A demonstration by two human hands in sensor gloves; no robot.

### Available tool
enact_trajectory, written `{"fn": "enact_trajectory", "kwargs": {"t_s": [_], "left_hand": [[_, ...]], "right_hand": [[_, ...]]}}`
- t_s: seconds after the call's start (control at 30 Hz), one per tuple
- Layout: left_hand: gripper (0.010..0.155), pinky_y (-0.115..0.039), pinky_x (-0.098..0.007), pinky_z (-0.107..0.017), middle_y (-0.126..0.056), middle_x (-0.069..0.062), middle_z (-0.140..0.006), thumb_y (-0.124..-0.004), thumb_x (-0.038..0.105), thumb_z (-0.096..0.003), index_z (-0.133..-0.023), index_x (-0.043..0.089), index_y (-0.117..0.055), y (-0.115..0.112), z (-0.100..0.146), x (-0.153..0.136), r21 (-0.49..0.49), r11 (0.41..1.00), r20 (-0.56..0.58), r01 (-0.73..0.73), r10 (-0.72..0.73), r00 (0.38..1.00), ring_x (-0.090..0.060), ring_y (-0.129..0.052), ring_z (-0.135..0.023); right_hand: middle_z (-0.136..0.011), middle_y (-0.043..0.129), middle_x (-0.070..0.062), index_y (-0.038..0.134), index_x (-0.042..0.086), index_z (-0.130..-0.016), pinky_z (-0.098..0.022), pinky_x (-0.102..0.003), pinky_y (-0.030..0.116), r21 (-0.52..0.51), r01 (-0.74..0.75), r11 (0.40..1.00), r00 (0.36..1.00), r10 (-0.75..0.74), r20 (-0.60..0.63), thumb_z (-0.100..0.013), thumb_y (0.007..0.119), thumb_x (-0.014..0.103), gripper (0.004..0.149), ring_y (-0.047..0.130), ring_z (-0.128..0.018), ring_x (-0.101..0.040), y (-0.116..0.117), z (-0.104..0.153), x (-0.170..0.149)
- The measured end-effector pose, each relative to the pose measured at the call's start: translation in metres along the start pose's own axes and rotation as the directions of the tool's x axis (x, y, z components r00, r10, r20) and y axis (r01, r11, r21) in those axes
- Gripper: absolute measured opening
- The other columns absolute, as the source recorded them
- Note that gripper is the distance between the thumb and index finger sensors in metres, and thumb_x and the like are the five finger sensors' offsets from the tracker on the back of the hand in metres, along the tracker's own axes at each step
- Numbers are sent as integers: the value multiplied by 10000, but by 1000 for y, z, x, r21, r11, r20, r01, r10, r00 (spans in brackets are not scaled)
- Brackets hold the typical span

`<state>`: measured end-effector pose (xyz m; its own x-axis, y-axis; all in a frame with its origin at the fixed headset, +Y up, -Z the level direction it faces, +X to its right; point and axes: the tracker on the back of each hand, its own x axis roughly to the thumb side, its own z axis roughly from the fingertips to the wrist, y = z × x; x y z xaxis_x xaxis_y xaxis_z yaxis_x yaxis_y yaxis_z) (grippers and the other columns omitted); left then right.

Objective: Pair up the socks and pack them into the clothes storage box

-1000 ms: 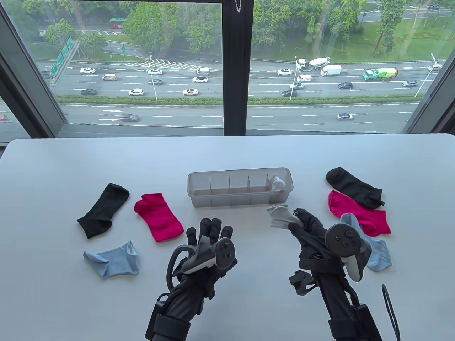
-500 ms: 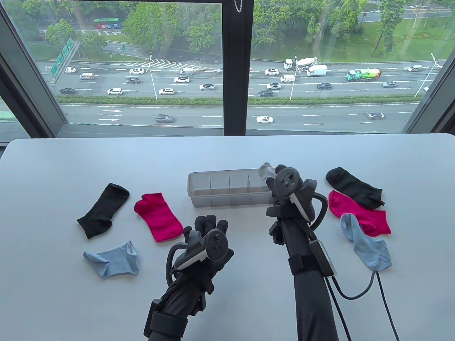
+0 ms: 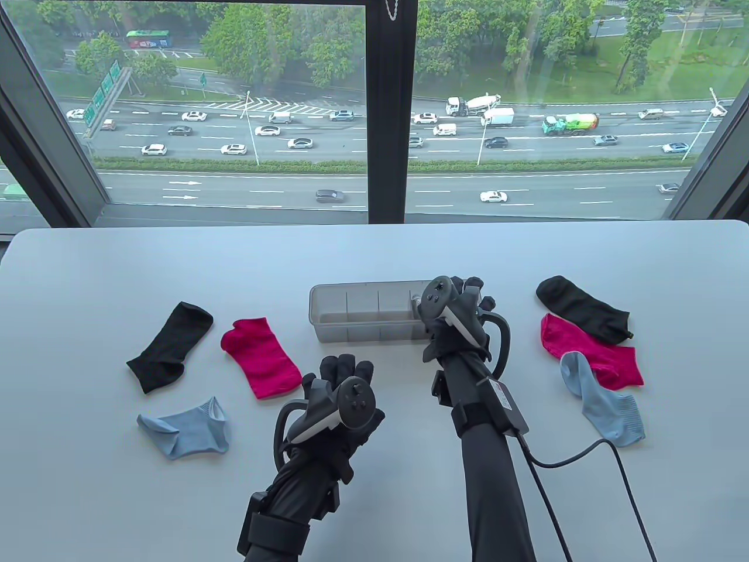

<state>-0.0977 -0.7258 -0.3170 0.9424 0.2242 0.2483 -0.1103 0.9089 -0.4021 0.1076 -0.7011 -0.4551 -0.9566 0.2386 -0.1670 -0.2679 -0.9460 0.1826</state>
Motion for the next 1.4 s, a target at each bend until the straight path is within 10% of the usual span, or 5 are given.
{"fn": "enact_trajectory", "kwargs": {"t_s": [0.33,0.83,1.0,1.1,1.4], "left_hand": [[746,0,-673,-702,159,-143,-1134,-464,450,-635,-1081,182,71,0,0,0,7,1000,9,-1,1,1000,-434,170,-1023],[744,-10,-674,-705,149,-149,-1136,-469,446,-633,-1092,170,48,-1,6,11,15,1000,32,27,-28,999,-439,161,-1024],[744,-15,-676,-707,145,-153,-1137,-469,445,-634,-1093,168,47,-1,6,11,10,1000,27,24,-24,999,-441,156,-1025],[748,-19,-677,-708,142,-153,-1139,-474,445,-633,-1091,168,48,-2,6,14,2,1000,45,21,-21,999,-443,153,-1026],[829,-37,-675,-728,121,-138,-1152,-578,467,-610,-1090,186,36,1,11,52,44,998,284,-42,28,959,-429,131,-1047]], "right_hand": [[-1231,265,-273,337,106,-1173,-757,-674,383,-260,28,965,999,-35,-22,-604,646,463,741,216,-1058,-570,-29,56,-67],[-1192,222,-347,202,41,-1158,-728,-661,522,97,142,985,817,-61,-573,-576,716,453,879,328,-1010,-654,16,100,-245],[-1119,462,-207,400,158,-1130,-668,-424,707,228,-80,970,834,191,-518,-544,761,443,745,663,-896,-394,18,97,-247],[-921,735,-102,619,257,-972,-506,-295,830,116,-60,991,876,108,-471,-573,779,331,437,881,-678,-220,21,103,-244],[-846,812,-121,699,215,-958,-450,-298,850,220,95,971,995,-97,-3,-578,781,314,401,926,-615,-197,14,114,-145]]}}
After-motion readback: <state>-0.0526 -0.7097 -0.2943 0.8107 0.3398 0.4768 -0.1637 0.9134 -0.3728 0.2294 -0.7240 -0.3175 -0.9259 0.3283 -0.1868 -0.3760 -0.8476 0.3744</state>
